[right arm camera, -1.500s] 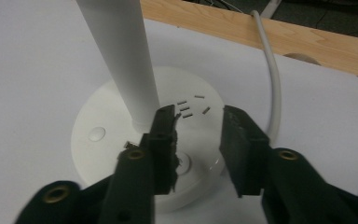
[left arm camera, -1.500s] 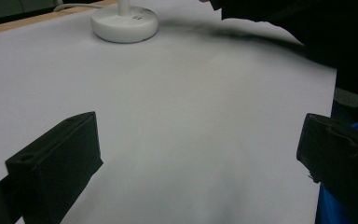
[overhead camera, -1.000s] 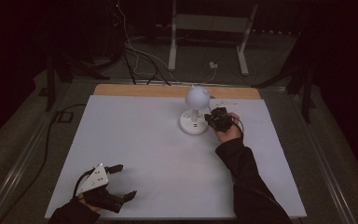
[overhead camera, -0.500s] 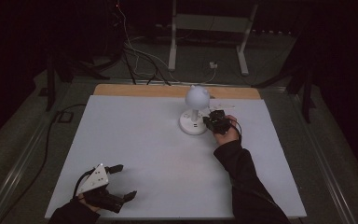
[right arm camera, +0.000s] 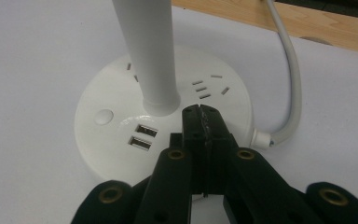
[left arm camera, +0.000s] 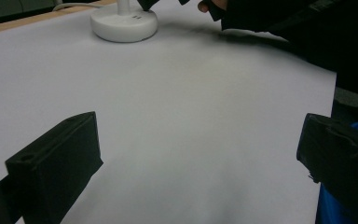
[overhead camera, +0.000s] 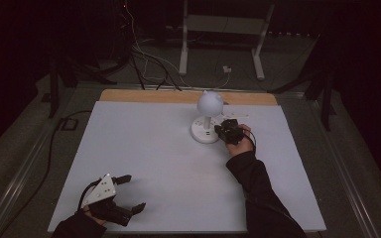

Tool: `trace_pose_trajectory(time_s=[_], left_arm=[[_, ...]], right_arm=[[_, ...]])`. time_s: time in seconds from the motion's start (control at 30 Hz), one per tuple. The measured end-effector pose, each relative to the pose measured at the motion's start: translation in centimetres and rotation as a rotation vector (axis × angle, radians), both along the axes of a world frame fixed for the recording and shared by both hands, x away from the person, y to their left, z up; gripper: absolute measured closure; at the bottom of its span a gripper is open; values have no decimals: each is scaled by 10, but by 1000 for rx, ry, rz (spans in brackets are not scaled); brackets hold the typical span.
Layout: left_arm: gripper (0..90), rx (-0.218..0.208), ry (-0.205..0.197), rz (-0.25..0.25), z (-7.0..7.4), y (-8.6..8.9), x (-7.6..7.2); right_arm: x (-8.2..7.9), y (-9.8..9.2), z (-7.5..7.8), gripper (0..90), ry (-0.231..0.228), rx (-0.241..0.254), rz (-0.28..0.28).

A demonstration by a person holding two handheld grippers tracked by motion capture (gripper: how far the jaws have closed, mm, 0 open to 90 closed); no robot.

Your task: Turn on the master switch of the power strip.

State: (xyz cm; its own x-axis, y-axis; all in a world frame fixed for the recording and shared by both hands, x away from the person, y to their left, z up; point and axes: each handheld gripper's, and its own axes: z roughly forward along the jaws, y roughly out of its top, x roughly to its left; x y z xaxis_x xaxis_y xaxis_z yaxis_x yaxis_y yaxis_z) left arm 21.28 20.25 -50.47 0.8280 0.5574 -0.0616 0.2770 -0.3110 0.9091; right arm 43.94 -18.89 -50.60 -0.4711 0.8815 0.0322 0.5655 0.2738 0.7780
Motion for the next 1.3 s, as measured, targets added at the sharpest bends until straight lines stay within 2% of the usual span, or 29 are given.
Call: trace_pose_trajectory(time_s=[0.33,0.47,0.67,0.87,1.3], left_arm=[[1,-1,0,0,0,0,0],[1,-1,0,-1,0,0,0],[1,-1,-1,-2,0,0,0],[2,-3,1,-2,0,0,0],[2,-2,-1,-4,0,0,0]], right_arm=[[1,2,-1,900,-6,-24,11],[0,5,-1,900,-14,-48,10],[-2,5,-3,900,-28,-45,-3],[-4,9,-3,900,-39,-79,-5],[-4,10,-5,900,-50,-97,-3]])
